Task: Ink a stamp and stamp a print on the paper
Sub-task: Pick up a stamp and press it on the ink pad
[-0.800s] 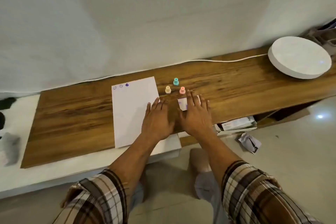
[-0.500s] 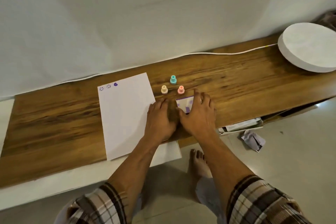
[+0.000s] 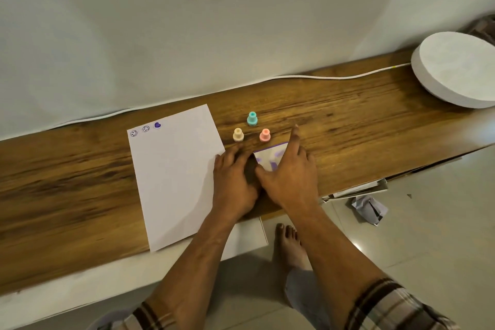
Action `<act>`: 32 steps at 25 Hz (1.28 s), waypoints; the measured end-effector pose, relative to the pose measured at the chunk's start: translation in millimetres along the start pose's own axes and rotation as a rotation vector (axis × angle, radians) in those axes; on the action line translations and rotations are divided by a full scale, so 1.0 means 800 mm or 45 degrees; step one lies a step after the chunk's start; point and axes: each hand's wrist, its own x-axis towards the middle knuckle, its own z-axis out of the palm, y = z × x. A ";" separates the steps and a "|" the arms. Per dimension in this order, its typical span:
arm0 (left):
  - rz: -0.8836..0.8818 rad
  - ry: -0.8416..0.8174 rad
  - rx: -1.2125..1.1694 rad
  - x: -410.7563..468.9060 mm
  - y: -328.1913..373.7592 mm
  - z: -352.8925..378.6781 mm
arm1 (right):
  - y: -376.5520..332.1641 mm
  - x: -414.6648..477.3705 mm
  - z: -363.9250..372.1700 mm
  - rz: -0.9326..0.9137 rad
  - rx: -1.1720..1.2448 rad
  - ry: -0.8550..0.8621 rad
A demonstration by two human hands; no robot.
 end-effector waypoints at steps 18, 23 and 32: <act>-0.108 0.470 0.043 0.024 0.010 -0.034 | 0.057 0.055 -0.021 0.233 0.091 0.149; -0.094 0.311 0.076 0.058 0.006 -0.029 | 0.034 0.047 -0.028 0.037 0.177 0.231; -0.070 0.375 -0.143 0.052 0.010 -0.031 | -0.009 0.038 -0.003 -0.089 0.535 0.022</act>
